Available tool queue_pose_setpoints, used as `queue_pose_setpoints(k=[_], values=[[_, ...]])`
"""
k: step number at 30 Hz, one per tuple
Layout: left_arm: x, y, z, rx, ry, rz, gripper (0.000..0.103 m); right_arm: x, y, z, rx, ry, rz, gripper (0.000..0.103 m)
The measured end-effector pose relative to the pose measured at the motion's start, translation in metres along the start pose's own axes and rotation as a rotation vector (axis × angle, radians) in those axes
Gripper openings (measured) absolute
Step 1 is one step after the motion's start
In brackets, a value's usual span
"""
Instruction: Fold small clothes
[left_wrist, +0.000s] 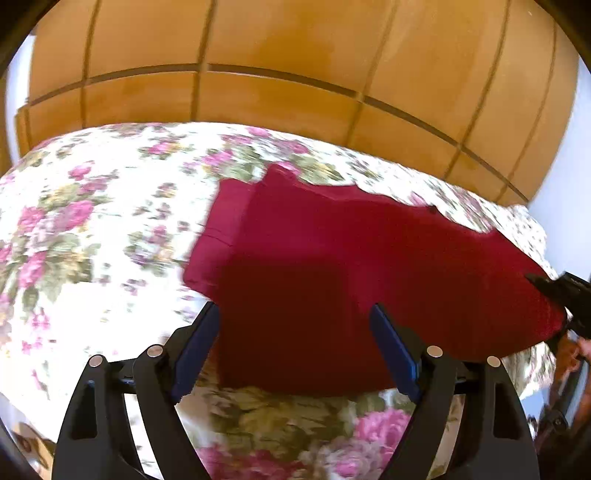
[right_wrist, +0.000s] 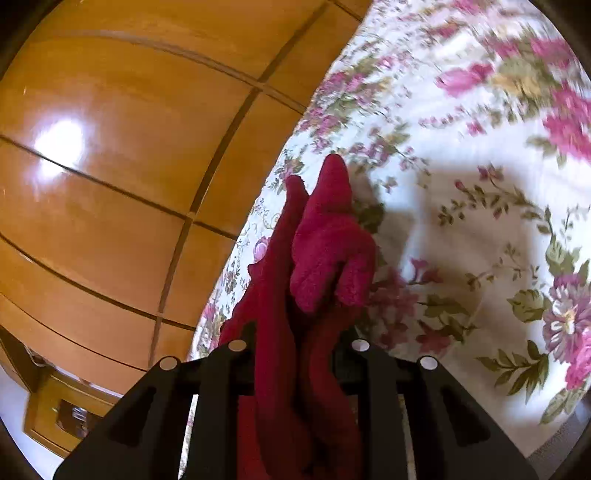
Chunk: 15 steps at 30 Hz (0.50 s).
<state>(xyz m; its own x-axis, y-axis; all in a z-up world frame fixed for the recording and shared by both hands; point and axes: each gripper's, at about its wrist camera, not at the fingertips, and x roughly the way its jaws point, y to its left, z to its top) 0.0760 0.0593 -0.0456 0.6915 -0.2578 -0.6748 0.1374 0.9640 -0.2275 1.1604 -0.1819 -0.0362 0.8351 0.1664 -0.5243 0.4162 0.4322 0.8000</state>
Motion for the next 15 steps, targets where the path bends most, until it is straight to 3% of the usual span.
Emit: queue_pose_setpoints(k=[7,15], values=[[-0.008,0.038,0.013,-0.096,-0.027,0.047,0.085,-0.006,0.056,-0.006,-0.078,-0.016,-0.003,0.019],[-0.005,0.084,0.021,-0.229,0.000,0.125,0.085,0.003,0.142,-0.035,-0.270,-0.032,0.020,0.020]])
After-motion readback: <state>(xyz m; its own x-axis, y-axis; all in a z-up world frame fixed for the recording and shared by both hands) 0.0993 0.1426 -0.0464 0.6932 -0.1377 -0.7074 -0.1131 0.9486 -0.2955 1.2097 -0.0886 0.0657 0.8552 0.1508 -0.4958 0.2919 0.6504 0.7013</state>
